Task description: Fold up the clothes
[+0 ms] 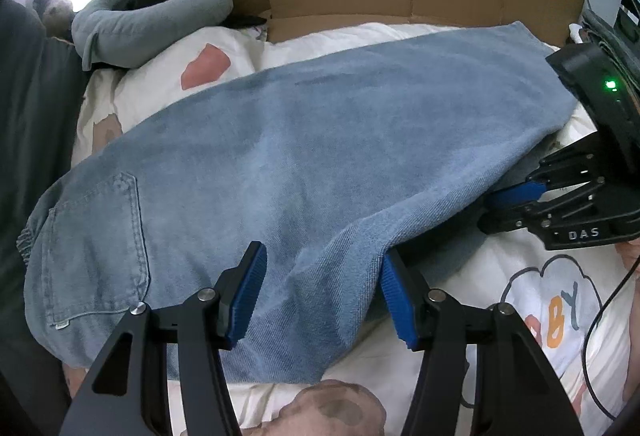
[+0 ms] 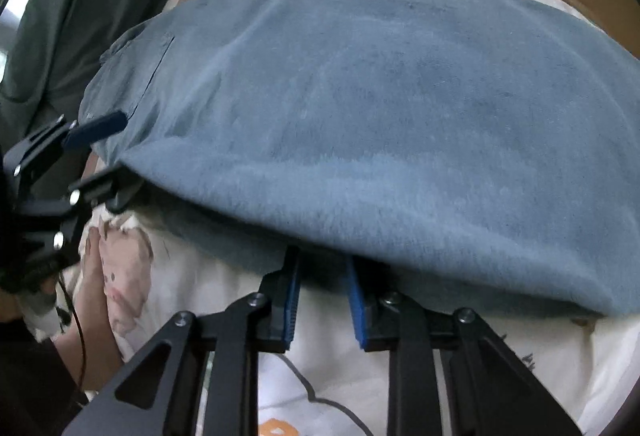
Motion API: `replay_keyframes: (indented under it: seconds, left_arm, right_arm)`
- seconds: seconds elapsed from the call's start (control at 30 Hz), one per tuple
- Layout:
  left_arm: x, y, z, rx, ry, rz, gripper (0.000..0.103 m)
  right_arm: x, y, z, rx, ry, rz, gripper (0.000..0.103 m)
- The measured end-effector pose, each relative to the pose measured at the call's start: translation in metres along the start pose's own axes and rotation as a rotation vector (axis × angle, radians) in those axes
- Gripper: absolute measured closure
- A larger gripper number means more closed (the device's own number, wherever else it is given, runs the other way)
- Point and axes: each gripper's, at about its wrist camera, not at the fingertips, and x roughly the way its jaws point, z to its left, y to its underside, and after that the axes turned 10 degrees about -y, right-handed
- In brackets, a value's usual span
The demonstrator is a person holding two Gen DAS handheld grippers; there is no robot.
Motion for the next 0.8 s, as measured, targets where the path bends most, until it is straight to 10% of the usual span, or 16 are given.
replay_keyframes:
  seconds: [0.47, 0.8]
  left_arm:
    - [0.017, 0.036, 0.010, -0.010, -0.015, 0.149, 0.045]
    - [0.000, 0.043, 0.031, -0.094, -0.068, 0.110, 0.040]
  right_arm:
    - [-0.013, 0.014, -0.012, 0.031, -0.067, 0.022, 0.082]
    - [-0.017, 0.015, -0.012, 0.024, -0.084, 0.015, 0.082]
